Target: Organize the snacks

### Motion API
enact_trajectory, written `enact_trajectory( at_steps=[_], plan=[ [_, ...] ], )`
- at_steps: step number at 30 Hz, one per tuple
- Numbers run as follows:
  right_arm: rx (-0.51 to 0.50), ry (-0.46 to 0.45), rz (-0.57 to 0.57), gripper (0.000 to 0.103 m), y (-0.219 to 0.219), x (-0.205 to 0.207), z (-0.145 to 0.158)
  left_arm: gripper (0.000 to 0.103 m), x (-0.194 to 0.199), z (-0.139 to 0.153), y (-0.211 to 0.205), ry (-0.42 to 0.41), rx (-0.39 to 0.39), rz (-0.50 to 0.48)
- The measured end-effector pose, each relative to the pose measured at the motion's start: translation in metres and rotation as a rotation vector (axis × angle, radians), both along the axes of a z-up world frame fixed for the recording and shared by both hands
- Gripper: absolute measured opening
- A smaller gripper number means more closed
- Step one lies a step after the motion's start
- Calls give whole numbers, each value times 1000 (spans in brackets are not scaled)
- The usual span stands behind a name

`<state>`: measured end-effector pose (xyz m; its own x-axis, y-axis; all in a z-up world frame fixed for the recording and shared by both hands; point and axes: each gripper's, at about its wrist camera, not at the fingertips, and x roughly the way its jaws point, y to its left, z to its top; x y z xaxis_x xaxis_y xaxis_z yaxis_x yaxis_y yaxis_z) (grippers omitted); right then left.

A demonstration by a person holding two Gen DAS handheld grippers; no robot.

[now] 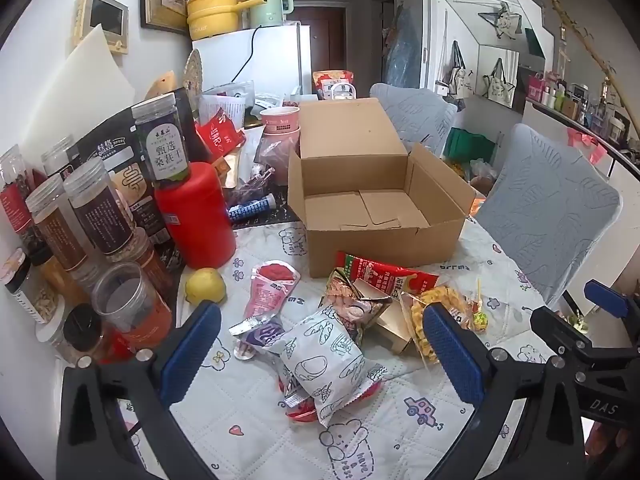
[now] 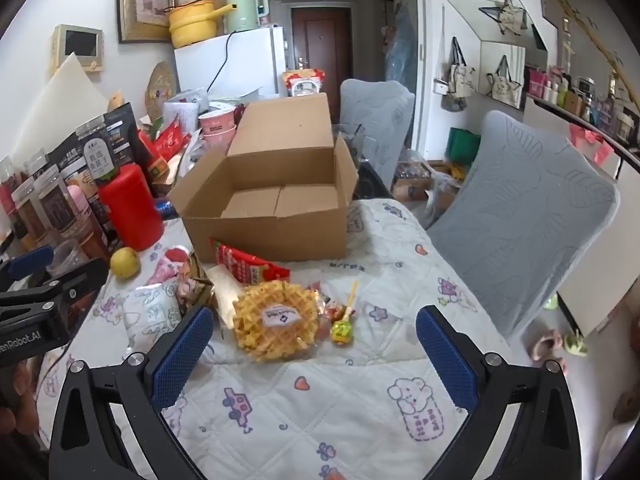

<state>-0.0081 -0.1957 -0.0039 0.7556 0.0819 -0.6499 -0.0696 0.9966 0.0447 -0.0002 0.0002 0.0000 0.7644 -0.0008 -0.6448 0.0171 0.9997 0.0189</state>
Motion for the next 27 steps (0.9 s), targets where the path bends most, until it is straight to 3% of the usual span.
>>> enact_trajectory(
  at_steps=[27],
  plan=[
    [-19, -3, -6, 103, 6, -2, 6, 103, -7, 3, 3, 3, -25, -36]
  ],
)
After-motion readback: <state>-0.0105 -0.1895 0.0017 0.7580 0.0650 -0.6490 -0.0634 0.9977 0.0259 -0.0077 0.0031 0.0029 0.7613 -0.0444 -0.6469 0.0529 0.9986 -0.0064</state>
